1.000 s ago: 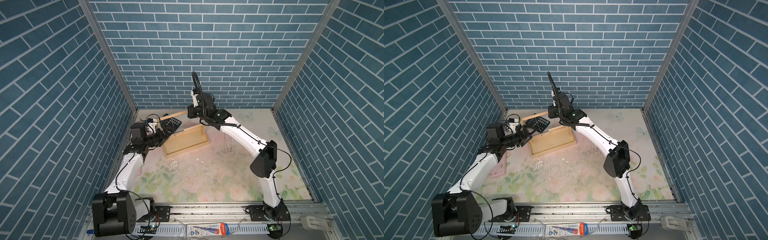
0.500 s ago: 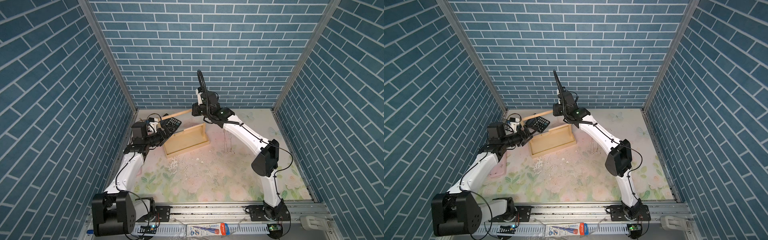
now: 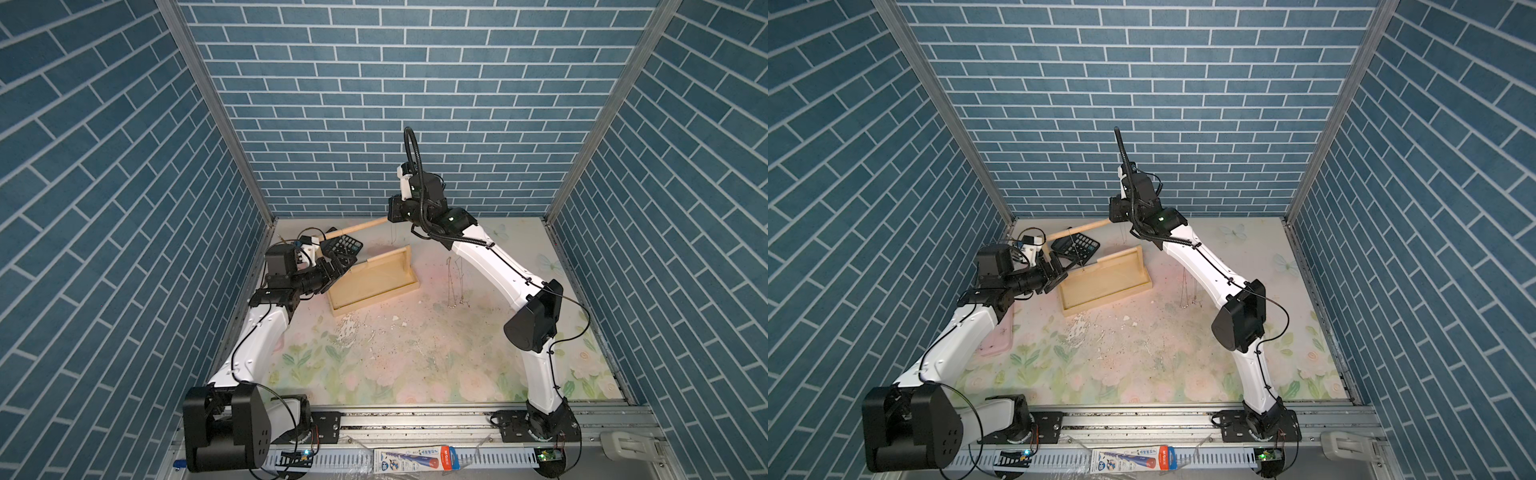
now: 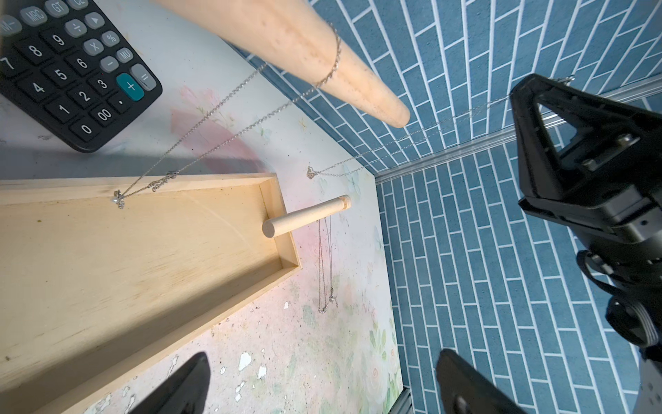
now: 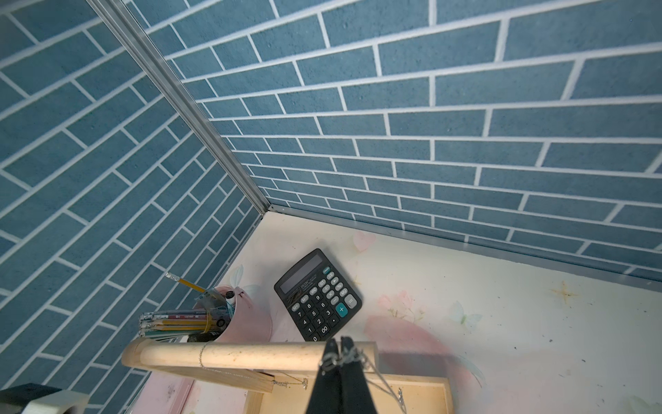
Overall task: Take the necklace off the jewelry display stand
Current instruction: Take off the necklace from the stand.
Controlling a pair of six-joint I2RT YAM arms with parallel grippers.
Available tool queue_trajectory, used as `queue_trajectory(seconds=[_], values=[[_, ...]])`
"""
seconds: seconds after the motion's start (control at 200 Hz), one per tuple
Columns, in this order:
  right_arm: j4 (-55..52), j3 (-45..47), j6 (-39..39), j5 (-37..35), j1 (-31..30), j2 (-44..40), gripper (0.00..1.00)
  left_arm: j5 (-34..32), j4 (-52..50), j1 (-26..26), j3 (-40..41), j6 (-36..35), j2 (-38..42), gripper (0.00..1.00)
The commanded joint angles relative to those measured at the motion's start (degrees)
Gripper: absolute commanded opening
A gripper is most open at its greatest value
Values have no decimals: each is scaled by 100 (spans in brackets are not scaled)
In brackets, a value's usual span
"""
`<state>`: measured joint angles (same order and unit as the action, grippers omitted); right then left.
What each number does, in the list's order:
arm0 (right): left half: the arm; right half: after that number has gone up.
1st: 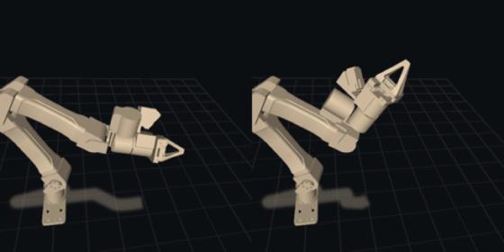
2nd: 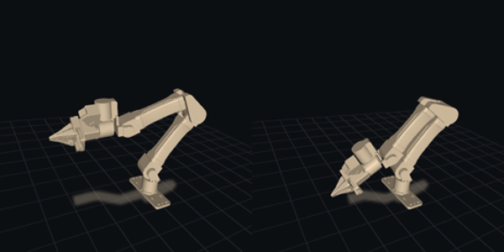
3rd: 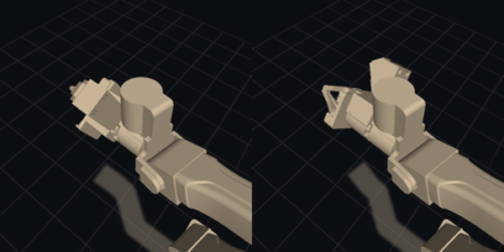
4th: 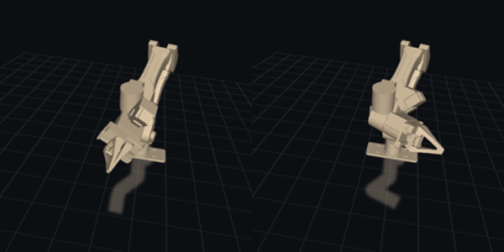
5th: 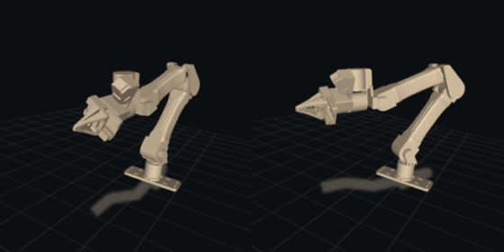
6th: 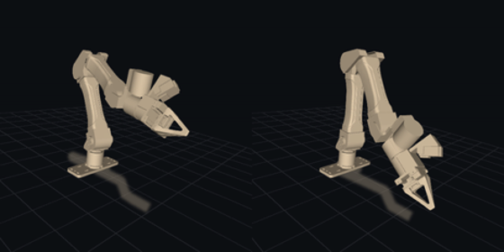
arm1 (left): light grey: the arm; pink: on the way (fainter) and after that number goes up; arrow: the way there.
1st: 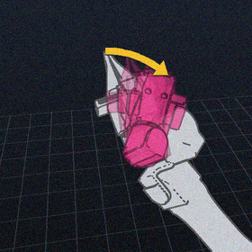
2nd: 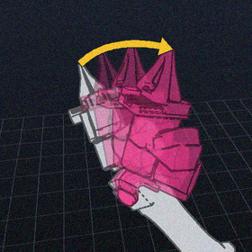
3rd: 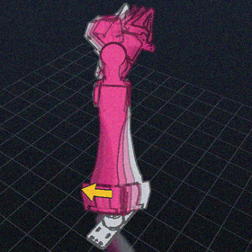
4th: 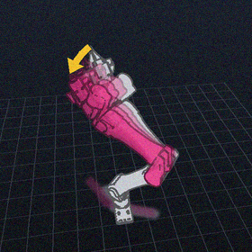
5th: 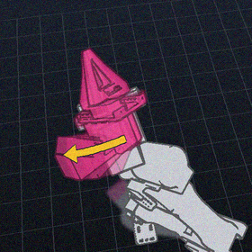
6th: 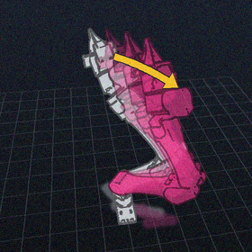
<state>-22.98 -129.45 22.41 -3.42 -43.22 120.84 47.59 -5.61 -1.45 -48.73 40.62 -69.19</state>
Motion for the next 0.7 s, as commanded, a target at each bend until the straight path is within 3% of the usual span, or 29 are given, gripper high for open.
queue_trajectory(seconds=[0.0, 0.23, 0.695], values=[[-215, -234, -167, 43, 83, -26, 0, -31, -28, 31, -160, -125, -44, 99], [-282, -265, -223, 77, 190, -94, 0, -111, 1, 198, -226, -188, -117, 99], [-203, 327, -422, 156, 474, -737, 0, -1136, -566, 1580, -1147, -714, -596, 99]])
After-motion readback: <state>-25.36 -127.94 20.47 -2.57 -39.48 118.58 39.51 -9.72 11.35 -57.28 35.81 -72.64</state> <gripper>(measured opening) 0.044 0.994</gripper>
